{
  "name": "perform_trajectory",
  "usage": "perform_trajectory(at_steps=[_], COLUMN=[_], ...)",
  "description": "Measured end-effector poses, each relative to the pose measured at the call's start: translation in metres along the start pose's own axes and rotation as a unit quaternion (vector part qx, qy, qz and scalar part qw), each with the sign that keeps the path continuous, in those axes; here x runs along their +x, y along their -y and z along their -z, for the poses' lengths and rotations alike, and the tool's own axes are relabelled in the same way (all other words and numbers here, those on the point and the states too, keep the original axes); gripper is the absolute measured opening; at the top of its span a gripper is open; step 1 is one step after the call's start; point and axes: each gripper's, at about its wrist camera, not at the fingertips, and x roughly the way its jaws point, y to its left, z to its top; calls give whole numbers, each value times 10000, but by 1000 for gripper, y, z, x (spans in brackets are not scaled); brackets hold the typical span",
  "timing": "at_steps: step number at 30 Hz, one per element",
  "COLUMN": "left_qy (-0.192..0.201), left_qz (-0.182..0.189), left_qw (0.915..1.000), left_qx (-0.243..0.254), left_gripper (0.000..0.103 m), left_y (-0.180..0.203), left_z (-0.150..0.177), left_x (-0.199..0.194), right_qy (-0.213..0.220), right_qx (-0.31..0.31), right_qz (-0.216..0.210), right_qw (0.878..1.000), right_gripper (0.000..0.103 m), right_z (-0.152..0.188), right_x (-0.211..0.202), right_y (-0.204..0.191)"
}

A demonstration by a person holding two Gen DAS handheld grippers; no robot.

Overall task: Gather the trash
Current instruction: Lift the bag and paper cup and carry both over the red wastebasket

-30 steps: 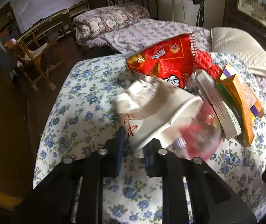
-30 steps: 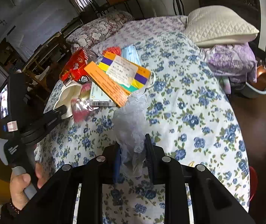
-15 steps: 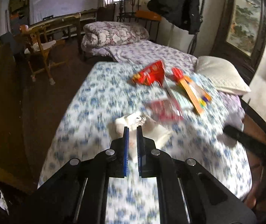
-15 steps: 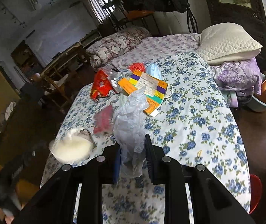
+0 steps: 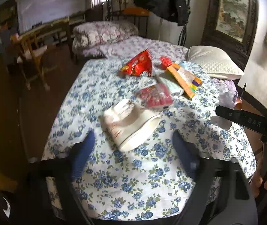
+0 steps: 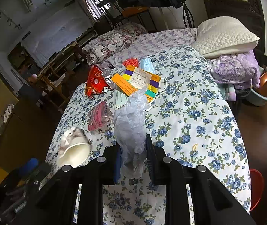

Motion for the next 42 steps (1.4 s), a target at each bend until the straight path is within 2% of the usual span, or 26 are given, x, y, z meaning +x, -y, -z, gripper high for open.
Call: perform_trajectory(at_steps=[1,6,12,14,15,16,17,19,21,25,30,32,42], left_qy=[-10,-592,-932,-1155,-1173,-1114,-1049,-945,-693,-94,280,270,243], left_qz=[-79,-493,-950,-1098,-1077,-1022,-1108,-974,-877,-588,297,468,588], left_qw=[9999,9962,9898,9862,9865,9882,9882,9908,9937,9980,9975,9963,9959], left_qx=[85,399,515,446,377,253,147,9,-36,-200,-572,-670,-640], left_gripper=[86,86,85,74,60,42,31,15,6,6,6,6,6], left_y=[4,15,13,7,4,1,-5,-11,-11,-13,-13,-13,-1], left_z=[-1,-3,-16,-17,-16,-17,-17,-18,-20,-20,-21,-21,-20], left_x=[2,40,88,107,109,108,105,98,86,50,19,16,16], right_qy=[-4,-7,-83,-79,-74,-75,-74,-67,-76,-79,-60,-48,0], right_qx=[11,31,1,39,73,97,132,155,150,150,145,133,100], right_qz=[-12,-125,-220,-229,-234,-244,-264,-274,-270,-275,-300,-305,-363], right_qw=[10000,9999,9997,9997,9997,9996,9995,9995,9995,9995,9994,9994,9993], right_gripper=[25,25,25,25,25,25,25,25,25,25,25,25,25], right_z=[-1,0,0,-1,-1,-2,-2,-2,-2,-2,-3,-3,-4], right_x=[0,-1,1,0,0,0,0,-1,-1,-2,-2,-1,-3], right_y=[1,0,-1,1,3,4,6,7,7,7,6,6,1])
